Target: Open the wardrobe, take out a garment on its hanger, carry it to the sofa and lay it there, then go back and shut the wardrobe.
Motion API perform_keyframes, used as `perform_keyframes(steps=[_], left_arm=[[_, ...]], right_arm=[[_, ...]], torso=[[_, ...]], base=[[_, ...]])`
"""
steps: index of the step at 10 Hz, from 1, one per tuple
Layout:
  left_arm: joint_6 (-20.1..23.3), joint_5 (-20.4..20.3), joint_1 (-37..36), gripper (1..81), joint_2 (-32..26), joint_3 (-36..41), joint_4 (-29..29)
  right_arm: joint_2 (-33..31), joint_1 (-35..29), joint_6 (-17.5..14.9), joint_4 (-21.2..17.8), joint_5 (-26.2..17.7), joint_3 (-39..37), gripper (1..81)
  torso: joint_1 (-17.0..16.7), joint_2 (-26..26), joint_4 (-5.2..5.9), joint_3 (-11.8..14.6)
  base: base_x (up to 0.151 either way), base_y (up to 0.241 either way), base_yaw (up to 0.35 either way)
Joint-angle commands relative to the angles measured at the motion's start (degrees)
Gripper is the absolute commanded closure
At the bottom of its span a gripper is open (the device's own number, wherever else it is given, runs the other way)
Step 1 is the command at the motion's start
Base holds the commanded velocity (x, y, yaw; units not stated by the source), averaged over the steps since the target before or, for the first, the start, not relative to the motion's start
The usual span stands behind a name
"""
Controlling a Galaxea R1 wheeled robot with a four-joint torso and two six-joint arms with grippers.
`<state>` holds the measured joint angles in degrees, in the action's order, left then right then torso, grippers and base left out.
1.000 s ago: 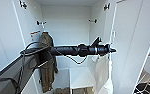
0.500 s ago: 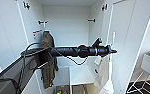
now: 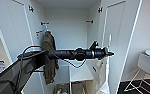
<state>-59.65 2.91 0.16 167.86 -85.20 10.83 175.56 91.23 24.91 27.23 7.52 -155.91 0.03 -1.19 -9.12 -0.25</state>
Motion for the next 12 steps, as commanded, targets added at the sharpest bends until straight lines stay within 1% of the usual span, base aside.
perform_keyframes(steps=[1, 4, 5, 6, 7, 8, 9, 12], left_arm=[[1.2, -3.62, -10.31, 81.1, -0.86, 0.73, 2.01], [1.28, -4.5, -9.26, 81.1, -2.7, 2.66, 2.18], [1.2, -4.75, -8.82, 81.1, -4.01, 4.15, 2.18], [1.29, -4.85, -8.46, 81.1, -6.2, 6.95, 2.35], [1.38, -5.46, -7.59, 81.1, -9.46, 10.48, 3.76], [1.38, -7.22, -5.84, 81.1, -12.72, 13.29, 5.08], [1.38, -7.66, -4.07, 81.1, -16.22, 15.66, 6.92], [1.38, -6.87, 1.2, 81.1, -23.52, 20.42, 11.14]], right_arm=[[0.26, -2.68, -0.03, -0.25, -2.16, 0.26, 1.0], [0.26, -2.76, -0.03, -0.25, -2.16, 0.26, 1.0], [0.26, -2.76, -0.03, -0.25, -2.16, 0.26, 1.0], [0.26, -2.85, -0.03, -0.25, -2.16, 0.26, 1.0], [0.26, -2.94, -0.03, -0.25, -2.16, 0.26, 1.0], [0.26, -3.03, -0.03, -0.25, -2.16, 0.43, 1.0], [0.26, -3.11, -0.03, -0.17, -2.16, 0.44, 1.0], [0.26, -3.38, -0.03, -0.25, -2.16, 0.53, 1.0]], torso=[[0.0, 0.0, 0.0, 0.0], [-0.02, -0.02, 0.0, 0.0], [-0.03, -0.02, 0.0, 0.0], [-0.03, -0.07, 0.0, 0.02], [-0.03, -0.07, 0.0, 0.02], [-0.03, -0.05, 0.0, 0.0], [-0.03, -0.05, 0.0, 0.0], [-0.03, -0.05, 0.0, 0.0]], base=[[-0.127, 0.0, 0.0], [-0.105, 0.0, 0.0], [0.0, 0.0, 0.0], [0.0, 0.0, 0.0], [0.0, 0.0, 0.0], [0.0, 0.0, 0.0], [0.0, 0.0, 0.0], [0.0, 0.0, 0.0]])
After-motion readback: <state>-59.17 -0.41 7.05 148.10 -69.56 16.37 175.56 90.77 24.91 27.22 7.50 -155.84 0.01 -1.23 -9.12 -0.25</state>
